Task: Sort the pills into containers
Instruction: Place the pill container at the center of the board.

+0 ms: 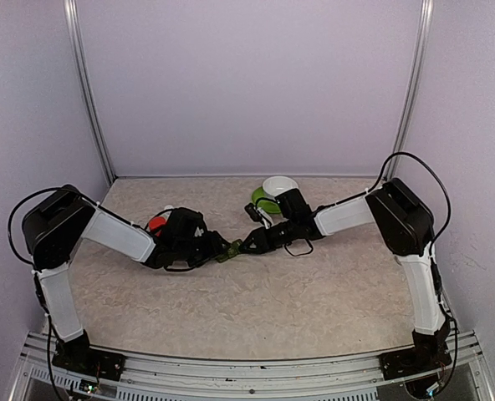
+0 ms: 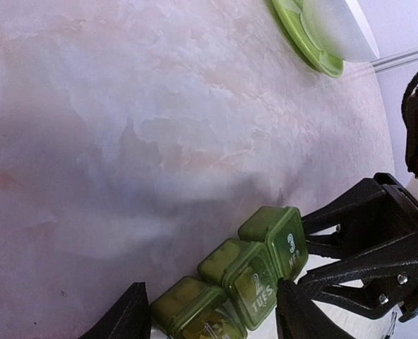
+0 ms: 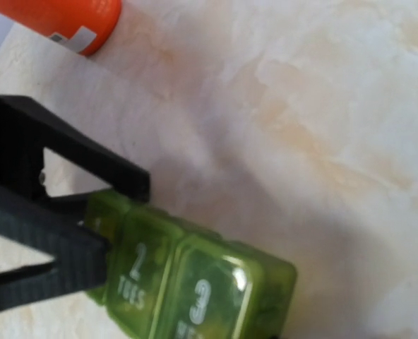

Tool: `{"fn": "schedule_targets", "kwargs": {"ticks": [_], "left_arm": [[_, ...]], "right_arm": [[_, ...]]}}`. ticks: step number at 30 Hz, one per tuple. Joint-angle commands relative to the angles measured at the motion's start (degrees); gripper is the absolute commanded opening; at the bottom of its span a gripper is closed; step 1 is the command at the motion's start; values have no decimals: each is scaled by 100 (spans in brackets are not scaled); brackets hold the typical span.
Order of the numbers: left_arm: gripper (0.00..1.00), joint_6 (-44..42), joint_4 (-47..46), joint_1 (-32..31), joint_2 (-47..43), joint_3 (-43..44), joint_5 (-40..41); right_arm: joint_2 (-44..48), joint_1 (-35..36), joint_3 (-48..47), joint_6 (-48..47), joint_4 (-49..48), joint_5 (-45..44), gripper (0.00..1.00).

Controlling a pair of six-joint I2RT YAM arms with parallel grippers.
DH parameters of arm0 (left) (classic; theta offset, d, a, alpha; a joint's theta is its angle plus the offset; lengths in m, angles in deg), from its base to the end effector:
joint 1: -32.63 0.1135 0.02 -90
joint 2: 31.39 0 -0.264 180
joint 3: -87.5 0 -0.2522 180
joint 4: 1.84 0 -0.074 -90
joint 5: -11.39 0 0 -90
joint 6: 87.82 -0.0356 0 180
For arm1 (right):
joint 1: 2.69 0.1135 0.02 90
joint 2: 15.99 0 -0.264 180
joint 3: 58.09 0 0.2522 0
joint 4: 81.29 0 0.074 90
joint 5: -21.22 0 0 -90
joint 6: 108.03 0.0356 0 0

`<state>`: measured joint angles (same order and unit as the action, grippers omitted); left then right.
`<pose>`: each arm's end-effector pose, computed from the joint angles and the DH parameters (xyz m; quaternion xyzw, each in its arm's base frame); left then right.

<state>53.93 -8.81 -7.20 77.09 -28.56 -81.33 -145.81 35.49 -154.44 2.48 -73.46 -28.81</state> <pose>0.2833 -0.2385 0.1202 -0.0827 0.8931 -0.3314 0.2927 0.3597 0.3119 0.1103 -0.2707 0.8244 0.4613 0.1852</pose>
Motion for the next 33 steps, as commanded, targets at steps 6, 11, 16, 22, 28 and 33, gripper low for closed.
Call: {"fn": "schedule_targets", "kwargs": {"ticks": [6,11,16,22,28,33], "left_arm": [[60,-450,458,22,701,991,31],[60,-489,540,21,995,1437,-148],[60,-562,632,-26,1196,1795,-259],[60,-620,767,-183,1394,2151,-250],[60,-612,823,-261,1659,2541,-308],[60,-701,1005,-280,1845,2919,-276]], "right_arm": [[468,-38,312,33,-76,-197,34],[608,-62,517,-47,42,-594,35],[815,-202,784,-28,47,-958,36],[1018,-408,1059,45,-69,-1054,36],[1108,-540,1191,45,-43,-1191,37],[1200,-633,1291,65,-63,-1208,38]]}}
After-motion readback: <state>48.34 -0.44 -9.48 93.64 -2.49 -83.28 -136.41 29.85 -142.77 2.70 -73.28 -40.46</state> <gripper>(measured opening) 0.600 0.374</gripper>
